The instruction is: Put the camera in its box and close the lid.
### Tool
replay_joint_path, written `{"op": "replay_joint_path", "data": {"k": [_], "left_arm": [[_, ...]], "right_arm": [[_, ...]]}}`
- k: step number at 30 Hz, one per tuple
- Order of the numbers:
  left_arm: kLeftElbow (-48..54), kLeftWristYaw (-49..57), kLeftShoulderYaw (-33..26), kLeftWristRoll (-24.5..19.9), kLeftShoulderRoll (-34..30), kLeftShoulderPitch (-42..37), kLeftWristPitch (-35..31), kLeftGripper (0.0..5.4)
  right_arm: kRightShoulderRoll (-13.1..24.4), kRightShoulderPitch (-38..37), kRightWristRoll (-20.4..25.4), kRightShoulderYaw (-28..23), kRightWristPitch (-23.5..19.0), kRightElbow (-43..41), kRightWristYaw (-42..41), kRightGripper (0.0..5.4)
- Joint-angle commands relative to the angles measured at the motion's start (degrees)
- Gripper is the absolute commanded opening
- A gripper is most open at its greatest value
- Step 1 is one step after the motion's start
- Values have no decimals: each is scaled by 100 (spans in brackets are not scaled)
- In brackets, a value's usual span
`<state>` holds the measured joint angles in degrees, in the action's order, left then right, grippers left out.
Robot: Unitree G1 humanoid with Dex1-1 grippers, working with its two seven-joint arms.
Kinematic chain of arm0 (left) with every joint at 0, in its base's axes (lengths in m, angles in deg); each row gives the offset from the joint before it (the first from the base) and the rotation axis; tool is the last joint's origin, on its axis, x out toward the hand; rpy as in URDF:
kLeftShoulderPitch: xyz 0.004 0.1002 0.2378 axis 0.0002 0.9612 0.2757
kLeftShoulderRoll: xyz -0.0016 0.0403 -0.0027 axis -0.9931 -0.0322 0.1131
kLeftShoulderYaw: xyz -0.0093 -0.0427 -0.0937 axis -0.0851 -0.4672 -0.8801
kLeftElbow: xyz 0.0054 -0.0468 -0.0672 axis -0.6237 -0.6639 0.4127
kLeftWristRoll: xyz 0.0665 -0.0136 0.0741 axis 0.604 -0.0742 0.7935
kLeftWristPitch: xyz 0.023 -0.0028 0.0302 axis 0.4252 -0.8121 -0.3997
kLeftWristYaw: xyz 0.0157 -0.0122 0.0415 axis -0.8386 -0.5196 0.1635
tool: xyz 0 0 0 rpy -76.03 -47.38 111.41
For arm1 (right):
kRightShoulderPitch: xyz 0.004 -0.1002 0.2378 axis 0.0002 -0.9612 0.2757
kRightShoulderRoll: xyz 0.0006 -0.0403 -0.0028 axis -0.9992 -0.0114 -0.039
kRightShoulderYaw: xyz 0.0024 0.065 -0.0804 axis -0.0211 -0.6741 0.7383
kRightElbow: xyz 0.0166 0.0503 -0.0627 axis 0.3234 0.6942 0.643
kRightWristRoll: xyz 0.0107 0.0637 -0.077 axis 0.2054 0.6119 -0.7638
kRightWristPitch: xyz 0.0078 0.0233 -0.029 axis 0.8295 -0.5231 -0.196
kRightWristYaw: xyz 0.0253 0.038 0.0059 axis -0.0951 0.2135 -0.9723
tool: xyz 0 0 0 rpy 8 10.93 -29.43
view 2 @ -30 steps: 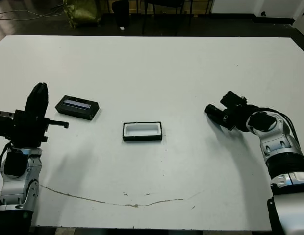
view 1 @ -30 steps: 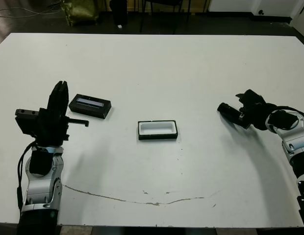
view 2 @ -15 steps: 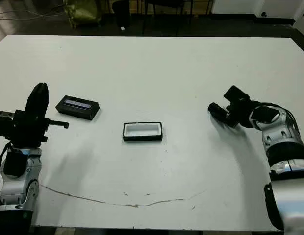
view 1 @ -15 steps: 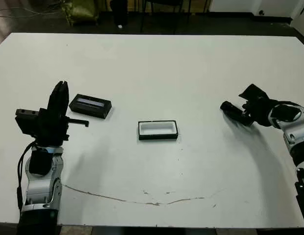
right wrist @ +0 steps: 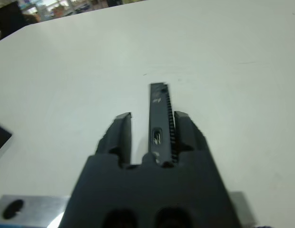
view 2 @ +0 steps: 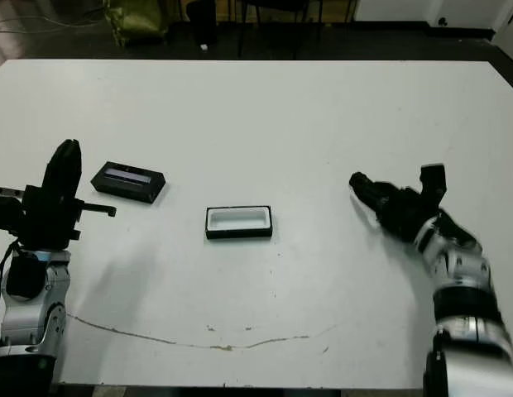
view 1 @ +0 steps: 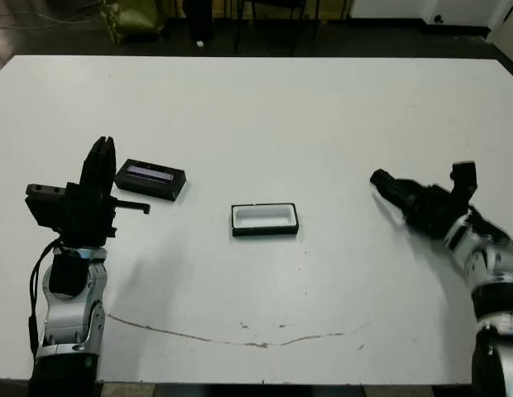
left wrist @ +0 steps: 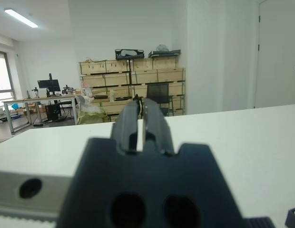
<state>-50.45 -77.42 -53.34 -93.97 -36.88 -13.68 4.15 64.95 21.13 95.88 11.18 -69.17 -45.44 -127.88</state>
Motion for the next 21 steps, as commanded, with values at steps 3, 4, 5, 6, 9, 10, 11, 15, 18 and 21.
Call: {"op": "replay_joint_path", "data": {"k": [3, 4, 5, 6, 9, 10, 11, 15, 18, 21], "left_arm": [[-88, 32, 17, 83, 0, 66, -40, 0], [-102, 16, 17, 75, -3, 60, -27, 0], [-111, 7, 14, 58, 2, 56, -21, 0], [-122, -5, 11, 39, 6, 53, -12, 0], [-115, -7, 8, 43, -1, 55, -6, 0], [-105, -4, 9, 46, -3, 56, -13, 0], [-96, 1, 10, 49, -4, 59, -21, 0], [-95, 55, 5, 85, 16, 67, -31, 0], [-102, 46, 10, 86, 9, 66, -17, 0], [-93, 32, 14, 65, 13, 67, -21, 0]], "right_arm": [[-108, -641, -257, 220, -282, 20, 212, 49], [-106, -670, -322, 250, -224, -22, 289, 30], [-99, -695, -384, 286, -115, -30, 320, 21], [-74, -719, -466, 349, 18, -32, 327, 20], [-31, -755, -581, 479, 249, -14, 311, 20], [-32, -758, -576, 493, 266, -11, 307, 20], [-35, -757, -563, 502, 258, -15, 305, 20], [-34, -761, -619, 563, 295, -90, 400, 20], [-22, -764, -648, 587, 443, -131, 414, 20], [-37, -776, -583, 551, 486, -261, 459, 20]]}}
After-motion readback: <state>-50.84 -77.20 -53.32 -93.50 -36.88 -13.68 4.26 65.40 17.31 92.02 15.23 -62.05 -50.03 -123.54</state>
